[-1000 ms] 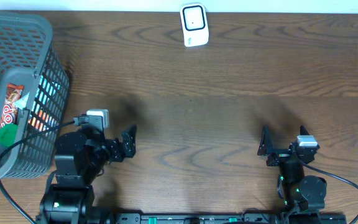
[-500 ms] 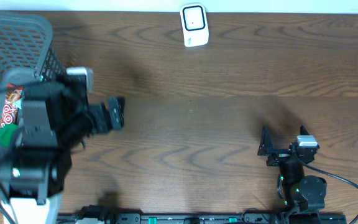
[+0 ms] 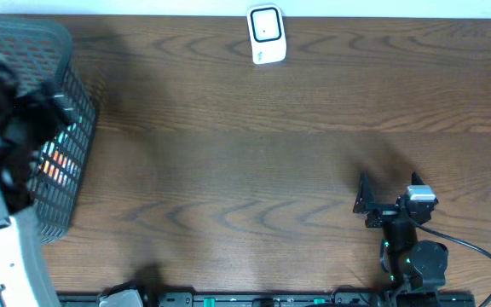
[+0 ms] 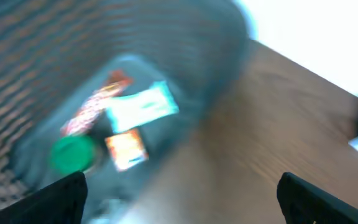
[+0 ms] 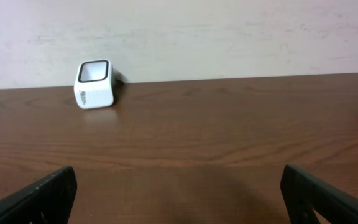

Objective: Scan the item barcode
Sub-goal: 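Reach the left gripper into the basket and grasp the green-capped jar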

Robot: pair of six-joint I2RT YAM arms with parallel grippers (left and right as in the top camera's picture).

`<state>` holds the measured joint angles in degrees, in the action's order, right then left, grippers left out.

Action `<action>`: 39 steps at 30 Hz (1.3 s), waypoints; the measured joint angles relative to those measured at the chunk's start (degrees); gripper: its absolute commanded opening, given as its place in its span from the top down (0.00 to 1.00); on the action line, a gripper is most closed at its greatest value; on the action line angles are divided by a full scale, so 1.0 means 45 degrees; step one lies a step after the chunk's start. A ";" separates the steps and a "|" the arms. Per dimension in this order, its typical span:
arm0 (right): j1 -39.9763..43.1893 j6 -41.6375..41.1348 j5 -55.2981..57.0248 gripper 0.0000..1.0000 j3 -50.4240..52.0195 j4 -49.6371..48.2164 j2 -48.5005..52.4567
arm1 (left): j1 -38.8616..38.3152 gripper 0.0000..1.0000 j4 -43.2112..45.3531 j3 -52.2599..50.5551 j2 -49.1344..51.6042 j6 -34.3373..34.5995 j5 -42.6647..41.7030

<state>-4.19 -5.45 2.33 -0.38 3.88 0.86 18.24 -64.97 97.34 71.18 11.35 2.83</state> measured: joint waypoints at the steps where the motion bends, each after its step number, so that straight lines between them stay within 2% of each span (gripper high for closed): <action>1: 0.0000 0.0000 0.0000 0.01 0.0000 0.0000 0.0000 | 0.0597 0.02 -0.0092 0.0000 0.0102 0.0117 0.0068; 6: 0.0000 0.0005 -0.0005 0.01 0.0000 0.0000 0.0000 | 0.3458 0.02 -0.0379 0.0000 0.0845 0.0831 0.0243; 12: 0.0000 0.0005 0.0000 0.01 0.0000 0.0000 0.0000 | 0.5187 0.02 -0.0379 0.0000 0.2093 0.1443 0.0389; 27: 0.0000 0.0000 0.0000 0.01 0.0000 0.0000 0.0000 | 0.5425 0.02 -0.0359 0.0000 0.6926 0.1559 0.0646; 33: 0.0000 0.0000 -0.0005 0.01 0.0000 0.0000 0.0000 | 0.5425 0.02 -0.0097 -0.0136 0.7868 0.1559 0.0753; 39: 0.0000 0.0000 -0.0005 0.01 0.0000 0.0000 0.0000 | 0.5425 0.02 0.0865 -0.1316 0.7927 0.1554 0.0787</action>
<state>-4.19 -5.45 2.31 -0.38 3.88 0.86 42.65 -61.08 91.42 106.85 18.35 6.37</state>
